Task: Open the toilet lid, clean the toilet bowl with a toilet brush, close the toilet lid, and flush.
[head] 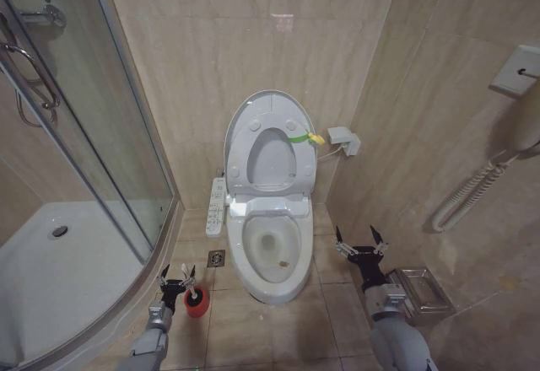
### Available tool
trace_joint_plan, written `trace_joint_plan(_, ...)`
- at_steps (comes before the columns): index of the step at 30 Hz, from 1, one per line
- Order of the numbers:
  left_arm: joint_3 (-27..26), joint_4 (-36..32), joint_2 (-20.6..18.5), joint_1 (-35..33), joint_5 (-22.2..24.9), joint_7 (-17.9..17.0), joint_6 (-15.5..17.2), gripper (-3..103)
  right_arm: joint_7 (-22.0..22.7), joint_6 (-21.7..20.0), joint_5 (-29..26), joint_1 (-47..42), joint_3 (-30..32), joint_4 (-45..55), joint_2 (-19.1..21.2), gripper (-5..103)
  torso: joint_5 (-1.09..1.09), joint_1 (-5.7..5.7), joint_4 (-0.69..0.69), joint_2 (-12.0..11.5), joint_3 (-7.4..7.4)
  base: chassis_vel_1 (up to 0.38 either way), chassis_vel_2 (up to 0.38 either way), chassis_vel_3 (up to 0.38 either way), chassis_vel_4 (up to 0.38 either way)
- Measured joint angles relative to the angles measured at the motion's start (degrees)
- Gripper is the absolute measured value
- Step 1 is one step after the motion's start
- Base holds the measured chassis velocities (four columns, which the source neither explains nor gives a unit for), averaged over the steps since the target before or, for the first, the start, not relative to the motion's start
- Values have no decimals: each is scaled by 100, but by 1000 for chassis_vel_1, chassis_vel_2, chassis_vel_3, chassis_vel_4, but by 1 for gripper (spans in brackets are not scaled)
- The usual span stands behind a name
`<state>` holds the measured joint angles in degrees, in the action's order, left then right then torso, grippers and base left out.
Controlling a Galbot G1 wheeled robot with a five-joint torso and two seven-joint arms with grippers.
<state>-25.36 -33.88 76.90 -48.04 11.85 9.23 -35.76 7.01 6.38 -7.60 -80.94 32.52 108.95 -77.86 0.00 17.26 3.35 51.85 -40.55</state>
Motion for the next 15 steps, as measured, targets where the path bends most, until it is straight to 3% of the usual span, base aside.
trace_joint_plan(15,12,29,23,10,-138,-57,-20,100,0,0,0,0,0,0,0,100,1,0,0,0,0,0,0,0,0)
